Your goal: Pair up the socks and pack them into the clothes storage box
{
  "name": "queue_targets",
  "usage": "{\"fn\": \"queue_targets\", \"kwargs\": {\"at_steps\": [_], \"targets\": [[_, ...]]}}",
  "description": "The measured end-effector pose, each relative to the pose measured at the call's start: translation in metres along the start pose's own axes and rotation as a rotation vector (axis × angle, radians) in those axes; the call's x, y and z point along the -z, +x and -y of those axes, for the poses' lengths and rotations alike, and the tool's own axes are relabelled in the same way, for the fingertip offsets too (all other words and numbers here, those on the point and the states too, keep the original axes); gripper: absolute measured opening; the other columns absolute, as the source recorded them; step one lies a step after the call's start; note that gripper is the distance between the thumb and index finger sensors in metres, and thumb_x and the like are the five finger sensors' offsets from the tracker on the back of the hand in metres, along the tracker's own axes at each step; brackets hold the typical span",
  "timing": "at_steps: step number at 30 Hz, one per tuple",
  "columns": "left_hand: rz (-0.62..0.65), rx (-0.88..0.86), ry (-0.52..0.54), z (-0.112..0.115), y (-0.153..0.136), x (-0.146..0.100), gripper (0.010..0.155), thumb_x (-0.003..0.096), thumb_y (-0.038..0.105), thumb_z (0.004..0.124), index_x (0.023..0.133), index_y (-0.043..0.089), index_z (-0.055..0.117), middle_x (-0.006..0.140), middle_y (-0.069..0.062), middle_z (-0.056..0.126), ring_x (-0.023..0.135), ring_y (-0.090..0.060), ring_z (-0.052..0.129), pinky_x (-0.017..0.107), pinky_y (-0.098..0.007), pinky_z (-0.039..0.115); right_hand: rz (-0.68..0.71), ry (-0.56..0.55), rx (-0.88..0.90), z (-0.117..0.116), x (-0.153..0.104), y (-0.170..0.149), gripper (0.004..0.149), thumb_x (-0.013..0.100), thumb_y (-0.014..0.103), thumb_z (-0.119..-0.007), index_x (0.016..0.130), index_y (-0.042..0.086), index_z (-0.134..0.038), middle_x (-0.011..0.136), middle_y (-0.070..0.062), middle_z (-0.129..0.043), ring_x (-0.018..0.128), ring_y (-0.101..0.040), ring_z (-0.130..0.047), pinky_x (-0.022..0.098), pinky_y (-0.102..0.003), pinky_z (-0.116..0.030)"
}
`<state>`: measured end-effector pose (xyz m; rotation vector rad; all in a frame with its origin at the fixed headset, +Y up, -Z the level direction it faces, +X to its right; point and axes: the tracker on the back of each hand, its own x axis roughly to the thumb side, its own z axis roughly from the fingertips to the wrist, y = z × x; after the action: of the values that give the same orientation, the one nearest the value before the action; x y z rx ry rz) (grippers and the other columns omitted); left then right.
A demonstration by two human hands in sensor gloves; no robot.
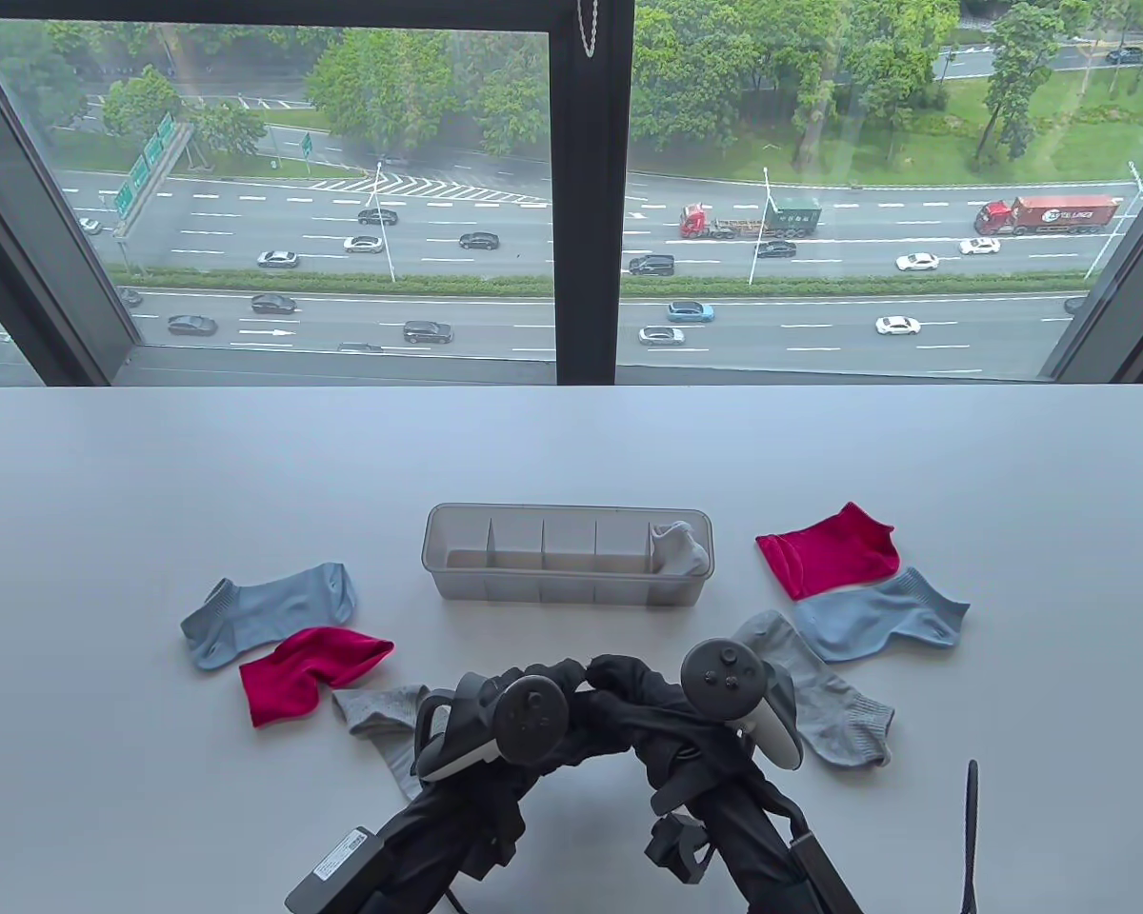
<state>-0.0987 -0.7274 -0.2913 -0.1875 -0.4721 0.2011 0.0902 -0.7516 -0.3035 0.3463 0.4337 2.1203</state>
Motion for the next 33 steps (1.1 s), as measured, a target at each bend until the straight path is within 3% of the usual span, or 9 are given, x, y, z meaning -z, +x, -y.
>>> {"fn": "queue_targets", "kwargs": {"at_steps": [4, 7, 10, 15, 19, 22, 25, 29, 33], "targets": [[0.019, 0.042, 0.036, 0.001, 0.007, 0.0, 0.061, 0.0513, 0.041, 0.072, 0.101, 0.01, 0.054, 0.087, -0.016, 0.078, 0.077, -0.039, 0.084, 0.068, -0.065, 0.065, -0.016, 0.011, 0.013, 0.0, 0.001, -0.002, 0.052, 0.063, 0.036, -0.062, 0.108, 0.012, -0.05, 0.087, -0.01, -0.081, 0.081, -0.029, -0.082, 0.074, -0.066, -0.047], [0.042, -0.023, 0.04, -0.001, 0.001, 0.0, 0.059, 0.0505, 0.043, 0.071, 0.097, 0.007, 0.06, 0.072, -0.013, 0.086, 0.06, -0.032, 0.091, 0.061, -0.061, 0.073, 0.056, 0.106, 0.087, 0.002, 0.0, -0.001, 0.066, 0.06, 0.034, -0.074, 0.114, 0.023, -0.038, 0.116, -0.017, -0.054, 0.103, -0.045, -0.058, 0.072, -0.072, -0.038], [0.043, -0.068, 0.049, -0.003, -0.002, -0.001, 0.059, 0.051, 0.045, 0.07, 0.095, 0.007, 0.062, 0.064, -0.013, 0.088, 0.052, -0.03, 0.094, 0.056, -0.06, 0.077, 0.038, 0.015, 0.017, 0.005, 0.0, 0.002, 0.055, 0.059, 0.034, -0.074, 0.109, 0.024, -0.054, 0.1, -0.011, -0.077, 0.092, -0.032, -0.078, 0.074, -0.068, -0.044], [0.035, -0.036, 0.031, -0.005, 0.0, -0.001, 0.076, 0.0507, 0.048, 0.073, 0.108, 0.013, 0.04, 0.103, -0.018, 0.067, 0.094, -0.045, 0.073, 0.071, -0.068, 0.058, -0.001, -0.047, 0.034, 0.005, -0.002, -0.001, 0.052, 0.062, 0.037, -0.065, 0.107, 0.012, -0.054, 0.085, -0.01, -0.084, 0.077, -0.026, -0.086, 0.074, -0.063, -0.051], [0.036, -0.002, 0.065, -0.006, 0.004, -0.001, 0.063, 0.0511, 0.04, 0.071, 0.103, 0.009, 0.052, 0.086, -0.017, 0.079, 0.073, -0.038, 0.086, 0.067, -0.064, 0.067, 0.024, -0.057, 0.035, 0.005, -0.003, 0.002, 0.056, 0.06, 0.044, -0.069, 0.106, 0.016, -0.056, 0.085, -0.007, -0.085, 0.079, -0.024, -0.087, 0.075, -0.063, -0.051], [0.062, -0.054, 0.071, -0.008, -0.001, -0.001, 0.062, 0.0504, 0.042, 0.069, 0.099, 0.006, 0.058, 0.07, -0.014, 0.086, 0.056, -0.031, 0.092, 0.058, -0.06, 0.075, 0.072, 0.043, 0.044, 0.004, -0.003, 0.005, 0.068, 0.057, 0.041, -0.076, 0.113, 0.024, -0.041, 0.119, -0.013, -0.052, 0.103, -0.045, -0.059, 0.073, -0.07, -0.042], [0.055, -0.083, 0.081, -0.006, -0.005, -0.002, 0.062, 0.051, 0.047, 0.067, 0.098, 0.007, 0.059, 0.057, -0.011, 0.089, 0.043, -0.026, 0.093, 0.051, -0.057, 0.079, 0.051, -0.052, -0.006, 0.008, -0.003, 0.006, 0.057, 0.057, 0.04, -0.077, 0.107, 0.022, -0.057, 0.098, -0.009, -0.081, 0.09, -0.028, -0.082, 0.075, -0.065, -0.05], [0.068, -0.045, 0.076, -0.009, 0.001, -0.004, 0.076, 0.0511, 0.051, 0.071, 0.11, 0.015, 0.038, 0.103, -0.017, 0.07, 0.091, -0.044, 0.077, 0.069, -0.068, 0.061, 0.007, -0.13, 0.011, 0.01, -0.006, 0.002, 0.055, 0.061, 0.044, -0.068, 0.103, 0.009, -0.06, 0.081, -0.007, -0.088, 0.073, -0.022, -0.09, 0.074, -0.06, -0.056], [0.06, -0.013, 0.097, -0.009, 0.005, -0.003, 0.067, 0.0526, 0.04, 0.071, 0.106, 0.008, 0.048, 0.088, -0.017, 0.079, 0.074, -0.038, 0.086, 0.066, -0.064, 0.068, 0.008, -0.075, 0.059, 0.008, -0.004, 0.001, 0.058, 0.06, 0.044, -0.068, 0.105, 0.01, -0.057, 0.084, -0.008, -0.087, 0.076, -0.025, -0.089, 0.074, -0.062, -0.054]]}}
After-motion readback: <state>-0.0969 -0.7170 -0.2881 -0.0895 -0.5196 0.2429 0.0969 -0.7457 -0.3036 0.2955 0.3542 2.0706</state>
